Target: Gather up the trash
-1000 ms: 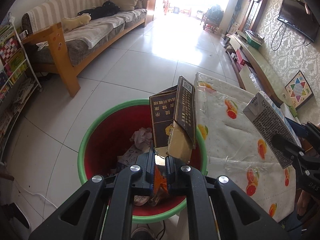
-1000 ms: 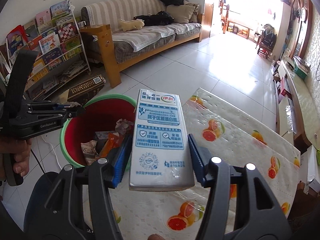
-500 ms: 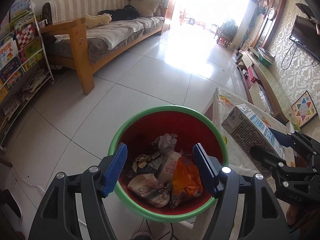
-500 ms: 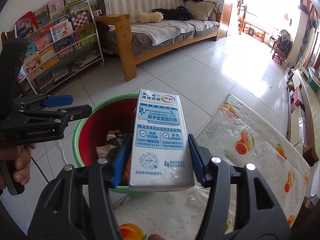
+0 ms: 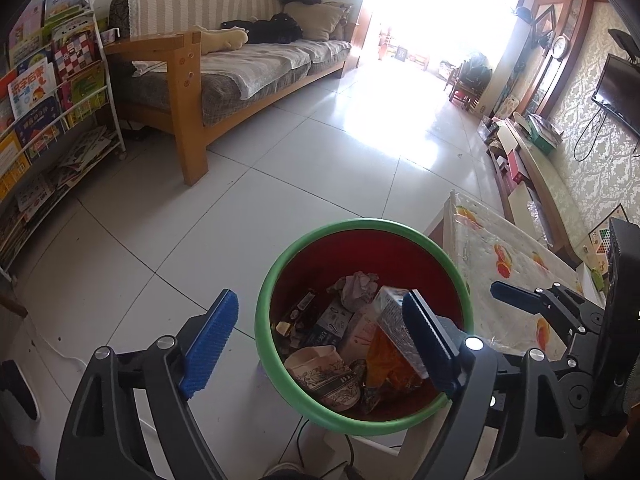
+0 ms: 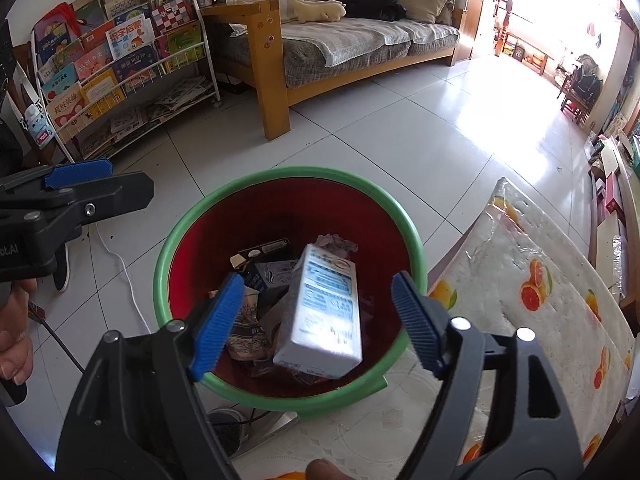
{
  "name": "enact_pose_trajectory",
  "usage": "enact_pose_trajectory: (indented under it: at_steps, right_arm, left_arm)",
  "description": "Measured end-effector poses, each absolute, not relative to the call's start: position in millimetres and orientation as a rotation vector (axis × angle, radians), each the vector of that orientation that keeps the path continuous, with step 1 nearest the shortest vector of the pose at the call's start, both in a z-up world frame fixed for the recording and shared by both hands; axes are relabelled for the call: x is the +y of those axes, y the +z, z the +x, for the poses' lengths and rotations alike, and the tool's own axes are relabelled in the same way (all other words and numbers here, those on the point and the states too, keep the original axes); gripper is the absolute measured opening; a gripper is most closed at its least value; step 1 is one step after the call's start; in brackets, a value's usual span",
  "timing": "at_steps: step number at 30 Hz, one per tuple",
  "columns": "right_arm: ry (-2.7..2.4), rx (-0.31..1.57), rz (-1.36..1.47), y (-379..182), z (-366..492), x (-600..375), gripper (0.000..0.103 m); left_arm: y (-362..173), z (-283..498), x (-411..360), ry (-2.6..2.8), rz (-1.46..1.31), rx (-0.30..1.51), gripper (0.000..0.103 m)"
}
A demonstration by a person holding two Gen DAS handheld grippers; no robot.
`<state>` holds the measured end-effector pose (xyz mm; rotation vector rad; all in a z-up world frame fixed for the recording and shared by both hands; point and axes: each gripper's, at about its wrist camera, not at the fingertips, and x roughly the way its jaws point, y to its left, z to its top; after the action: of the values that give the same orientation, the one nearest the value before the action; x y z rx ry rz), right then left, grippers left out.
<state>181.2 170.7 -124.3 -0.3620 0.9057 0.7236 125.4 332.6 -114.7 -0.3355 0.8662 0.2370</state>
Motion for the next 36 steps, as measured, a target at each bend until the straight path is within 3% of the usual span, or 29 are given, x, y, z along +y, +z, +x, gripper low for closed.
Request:
enact_pose_trajectory:
  at_steps: [2,4,10,26,36]
  right_arm:
    - [0.713,0.882,-0.368,-119,178,168,0.093]
    - [0.689,0.862,-0.374,-113,177,163,0.097]
    - [0.617,0.822,-0.323,-90,174,128,0.098]
    - [0.354,0.725,-0.134,-28,142,-48,0.098]
    - [0.249,0.622,-0.059,9,107,-131,0.098]
  left_arm:
    - [-114,125,331,0.233,-0.334,0.862,0.085]
    - [-112,124,328,0.226,-0.33,0.858,0.088]
    - [-94,125,301,0.193,-0.305,0.82,0.095]
    - [-43,123,148,0.057,-0.169,0.757,0.095]
    - [-4,102,70,0.018,-0.056,0.621,0.095]
